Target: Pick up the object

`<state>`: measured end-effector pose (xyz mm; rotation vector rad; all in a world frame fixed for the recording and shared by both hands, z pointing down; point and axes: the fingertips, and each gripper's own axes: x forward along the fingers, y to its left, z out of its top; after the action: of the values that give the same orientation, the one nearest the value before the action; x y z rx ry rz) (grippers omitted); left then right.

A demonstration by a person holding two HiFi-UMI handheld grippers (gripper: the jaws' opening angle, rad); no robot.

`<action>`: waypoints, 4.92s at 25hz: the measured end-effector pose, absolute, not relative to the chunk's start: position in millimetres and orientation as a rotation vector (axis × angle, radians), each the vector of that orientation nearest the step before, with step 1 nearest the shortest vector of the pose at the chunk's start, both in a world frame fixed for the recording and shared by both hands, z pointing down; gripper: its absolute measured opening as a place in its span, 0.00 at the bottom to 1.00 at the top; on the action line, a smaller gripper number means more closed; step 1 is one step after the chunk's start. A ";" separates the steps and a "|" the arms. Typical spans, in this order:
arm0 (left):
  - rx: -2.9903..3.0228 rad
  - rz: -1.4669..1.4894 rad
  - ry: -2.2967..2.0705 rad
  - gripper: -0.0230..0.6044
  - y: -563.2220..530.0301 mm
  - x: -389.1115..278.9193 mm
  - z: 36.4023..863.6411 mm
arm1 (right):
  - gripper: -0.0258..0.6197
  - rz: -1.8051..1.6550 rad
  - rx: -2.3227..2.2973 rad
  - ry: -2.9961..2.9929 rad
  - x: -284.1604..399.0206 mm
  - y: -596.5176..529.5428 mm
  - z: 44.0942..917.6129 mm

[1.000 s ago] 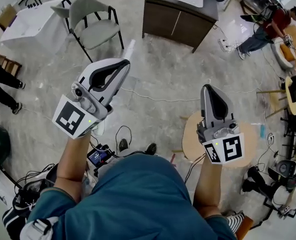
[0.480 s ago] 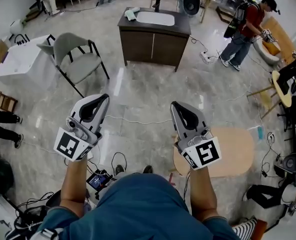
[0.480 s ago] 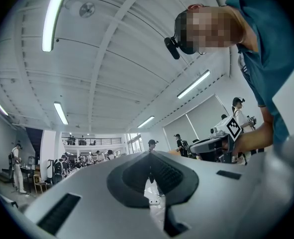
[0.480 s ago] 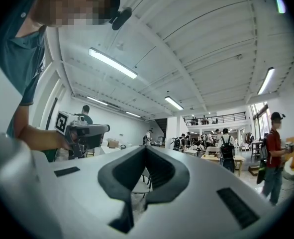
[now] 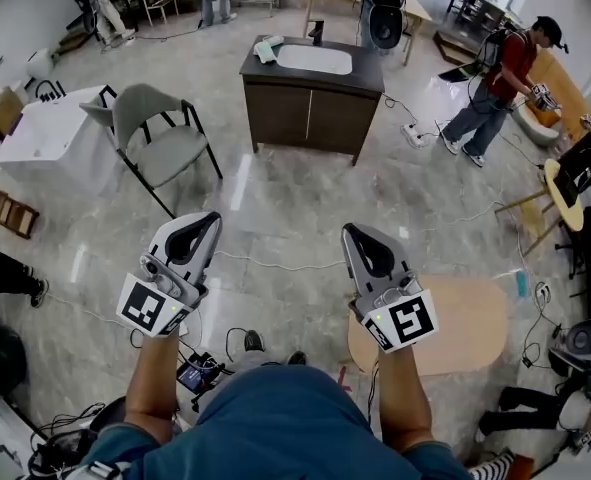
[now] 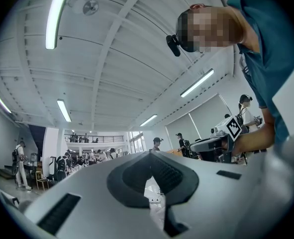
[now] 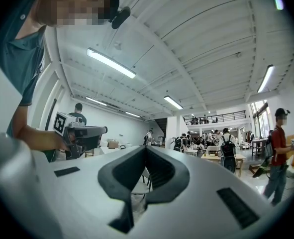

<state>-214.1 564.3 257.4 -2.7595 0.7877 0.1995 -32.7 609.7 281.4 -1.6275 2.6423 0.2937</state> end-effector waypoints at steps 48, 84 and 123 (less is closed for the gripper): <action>-2.765 0.140 0.822 0.04 350.5 -136.0 278.8 | 0.06 0.266 -1.555 2.653 29.0 385.5 296.9; -2.856 0.217 0.711 0.04 159.1 -163.9 293.8 | 0.06 0.264 -1.754 2.596 4.9 227.9 300.3; -2.825 0.139 0.858 0.04 -6.0 -96.5 300.4 | 0.06 0.170 -1.596 2.665 77.7 39.3 316.2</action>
<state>-96.5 -6.0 300.4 -2.8252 0.8576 0.1388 77.7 39.3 316.2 -1.5958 2.6647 0.1703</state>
